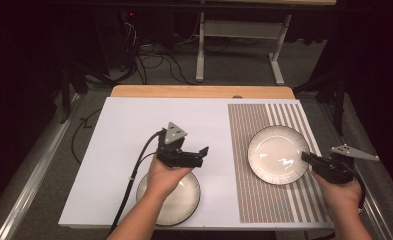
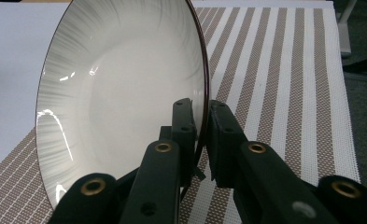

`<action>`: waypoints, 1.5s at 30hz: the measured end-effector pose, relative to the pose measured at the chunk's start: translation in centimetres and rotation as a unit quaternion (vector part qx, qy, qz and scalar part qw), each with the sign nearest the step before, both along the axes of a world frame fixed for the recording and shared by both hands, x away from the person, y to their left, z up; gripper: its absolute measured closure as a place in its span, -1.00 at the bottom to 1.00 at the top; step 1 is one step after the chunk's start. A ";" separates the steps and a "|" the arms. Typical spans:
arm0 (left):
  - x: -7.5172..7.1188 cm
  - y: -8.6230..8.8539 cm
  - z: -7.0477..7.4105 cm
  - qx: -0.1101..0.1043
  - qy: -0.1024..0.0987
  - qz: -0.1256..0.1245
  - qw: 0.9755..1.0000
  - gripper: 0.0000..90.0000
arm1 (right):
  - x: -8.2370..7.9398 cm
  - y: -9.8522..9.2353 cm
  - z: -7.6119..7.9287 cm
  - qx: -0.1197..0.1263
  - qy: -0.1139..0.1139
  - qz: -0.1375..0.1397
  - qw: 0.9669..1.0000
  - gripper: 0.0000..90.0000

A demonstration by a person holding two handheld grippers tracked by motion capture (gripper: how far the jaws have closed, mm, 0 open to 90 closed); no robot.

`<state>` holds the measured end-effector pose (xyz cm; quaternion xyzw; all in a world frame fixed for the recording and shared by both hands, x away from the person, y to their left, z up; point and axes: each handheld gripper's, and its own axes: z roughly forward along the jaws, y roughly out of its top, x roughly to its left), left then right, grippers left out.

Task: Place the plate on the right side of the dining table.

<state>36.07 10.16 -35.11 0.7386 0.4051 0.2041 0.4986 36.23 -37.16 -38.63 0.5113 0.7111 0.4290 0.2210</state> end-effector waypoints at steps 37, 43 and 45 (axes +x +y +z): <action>-7.5 14.5 -3.4 -0.041 -0.035 0.052 0.997 -1.00 | 3.0 -0.2 -1.9 0.030 0.067 -0.053 0.996 0.81; -7.2 14.8 -3.7 -0.024 -0.031 0.060 0.997 -1.00 | 3.6 -0.3 -2.6 0.015 0.078 -0.069 0.994 0.81; -7.0 14.9 -3.9 -0.020 -0.027 0.063 0.997 -1.00 | 3.7 -0.4 -2.9 0.019 0.081 -0.072 0.994 0.81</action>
